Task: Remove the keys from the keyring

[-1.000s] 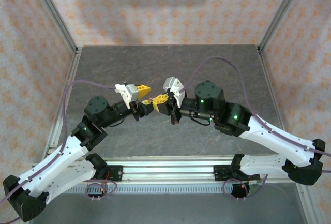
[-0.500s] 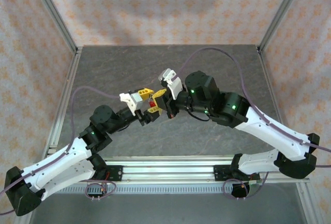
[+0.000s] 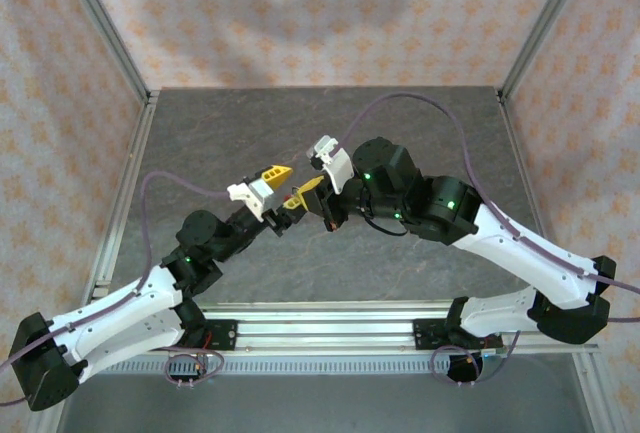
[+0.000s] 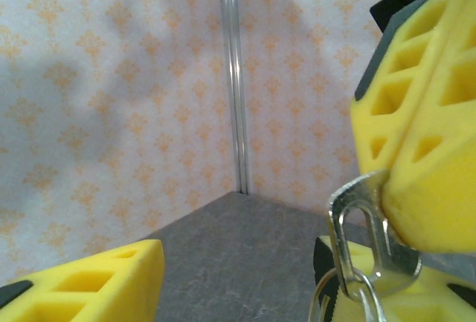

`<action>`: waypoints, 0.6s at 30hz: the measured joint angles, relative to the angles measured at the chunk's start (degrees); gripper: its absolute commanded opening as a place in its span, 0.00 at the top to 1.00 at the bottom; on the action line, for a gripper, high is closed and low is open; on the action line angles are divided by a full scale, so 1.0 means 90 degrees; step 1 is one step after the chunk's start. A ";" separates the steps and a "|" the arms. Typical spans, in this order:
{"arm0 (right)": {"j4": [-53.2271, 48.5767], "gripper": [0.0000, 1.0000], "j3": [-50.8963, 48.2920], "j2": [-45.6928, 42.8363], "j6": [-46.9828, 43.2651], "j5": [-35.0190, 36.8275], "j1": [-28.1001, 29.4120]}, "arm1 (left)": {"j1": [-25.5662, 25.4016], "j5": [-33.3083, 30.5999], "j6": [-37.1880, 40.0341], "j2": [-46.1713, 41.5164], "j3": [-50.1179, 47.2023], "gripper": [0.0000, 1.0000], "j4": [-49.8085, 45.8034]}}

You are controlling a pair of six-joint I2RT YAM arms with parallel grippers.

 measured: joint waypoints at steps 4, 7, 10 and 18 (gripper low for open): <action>0.0000 1.00 0.0000 0.0000 0.0029 0.0002 0.0000 | 0.0000 0.0002 0.0007 0.0015 0.0000 0.55 0.0015; 0.0002 1.00 0.0000 -0.0002 0.0029 0.0005 0.0000 | 0.0000 0.0002 0.0007 0.0015 0.0000 0.59 0.0015; 0.0002 1.00 0.0000 -0.0012 0.0029 0.0007 -0.0002 | 0.0000 0.0005 0.0002 0.0005 0.0000 0.65 0.0000; 0.0010 1.00 0.0000 -0.0129 0.0029 0.0078 -0.0002 | 0.0000 0.0083 0.0005 -0.0095 0.0000 0.58 -0.0114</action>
